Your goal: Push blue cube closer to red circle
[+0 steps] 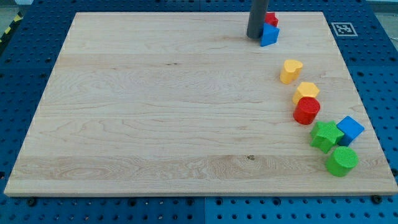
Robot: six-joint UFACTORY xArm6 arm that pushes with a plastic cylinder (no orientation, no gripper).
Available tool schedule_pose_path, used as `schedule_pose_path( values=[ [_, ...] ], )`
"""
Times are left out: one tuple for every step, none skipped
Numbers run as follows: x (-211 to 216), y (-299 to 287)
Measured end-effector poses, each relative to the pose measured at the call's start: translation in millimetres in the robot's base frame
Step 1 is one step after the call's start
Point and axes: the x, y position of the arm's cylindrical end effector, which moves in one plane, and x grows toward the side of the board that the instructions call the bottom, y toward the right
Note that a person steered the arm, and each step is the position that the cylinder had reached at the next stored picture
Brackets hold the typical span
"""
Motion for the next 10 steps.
schedule_pose_path(
  values=[
    [0.2,5.1],
    [1.9,0.8],
    [24.9,-22.2],
    [50.0,-17.8],
    [63.2,26.8],
    [73.9,79.9],
    [93.0,143.9],
    [188.0,186.7],
    [288.1,212.3],
    [327.7,187.3]
  ],
)
